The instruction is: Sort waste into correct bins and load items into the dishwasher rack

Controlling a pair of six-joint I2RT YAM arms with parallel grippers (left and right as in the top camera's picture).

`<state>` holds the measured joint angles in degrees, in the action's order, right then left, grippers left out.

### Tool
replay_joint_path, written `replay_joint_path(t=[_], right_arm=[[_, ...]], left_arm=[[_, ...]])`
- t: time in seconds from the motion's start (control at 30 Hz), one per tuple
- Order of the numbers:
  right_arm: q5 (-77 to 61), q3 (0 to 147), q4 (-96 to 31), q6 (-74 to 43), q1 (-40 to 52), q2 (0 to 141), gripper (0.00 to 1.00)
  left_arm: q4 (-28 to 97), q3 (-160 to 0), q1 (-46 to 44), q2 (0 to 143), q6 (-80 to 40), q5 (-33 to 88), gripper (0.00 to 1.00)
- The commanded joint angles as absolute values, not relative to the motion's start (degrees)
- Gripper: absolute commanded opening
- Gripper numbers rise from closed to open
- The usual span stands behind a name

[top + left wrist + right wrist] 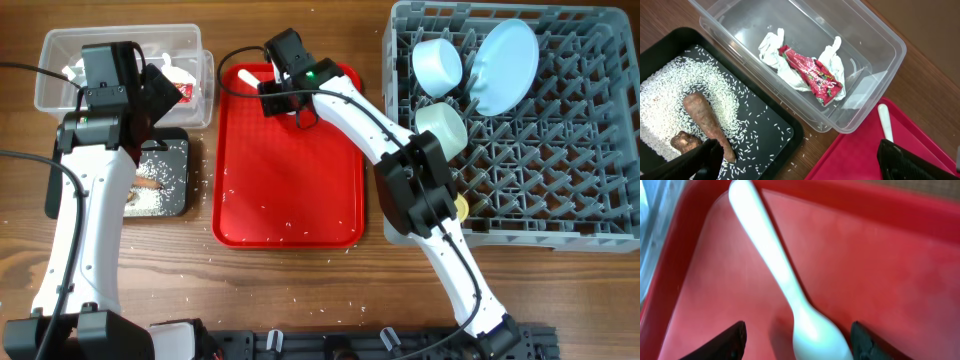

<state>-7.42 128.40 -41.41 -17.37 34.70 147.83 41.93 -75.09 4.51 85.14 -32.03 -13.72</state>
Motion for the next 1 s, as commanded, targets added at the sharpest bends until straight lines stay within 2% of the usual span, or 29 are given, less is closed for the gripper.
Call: replay_joint_path(t=[0.0,0.23,0.27,0.47,0.63,0.8,0.97], right_arm=[[-13.1,127.6,-44.6,-18.7,34.7,146.9,0.68],[-11.0,127.0,-44.0,-20.7,34.8,147.0,0.64],[-11.1,127.0,-44.6,-21.3,34.8,147.4,0.58],[-11.3,127.0,-46.3,-24.4,34.9,149.8,0.49],[-11.1,127.0,-46.2,-25.7,34.9,149.8,0.32],[-11.0,127.0,-46.2,-25.7,34.9,149.8,0.27],[-11.0,127.0,-46.1,-25.6,34.9,149.9,0.10]], left_arm=[[41.8,-76.0,4.6,84.1,-32.6,-14.6,1.00],[41.8,-76.0,4.6,84.1,-32.6,-14.6,1.00],[41.8,-76.0,4.6,84.1,-32.6,-14.6,1.00],[41.8,-76.0,4.6,84.1,-32.6,-14.6,1.00],[41.8,-76.0,4.6,84.1,-32.6,-14.6,1.00],[41.8,-76.0,4.6,84.1,-32.6,-14.6,1.00],[41.8,-76.0,4.6,84.1,-32.6,-14.6,1.00]])
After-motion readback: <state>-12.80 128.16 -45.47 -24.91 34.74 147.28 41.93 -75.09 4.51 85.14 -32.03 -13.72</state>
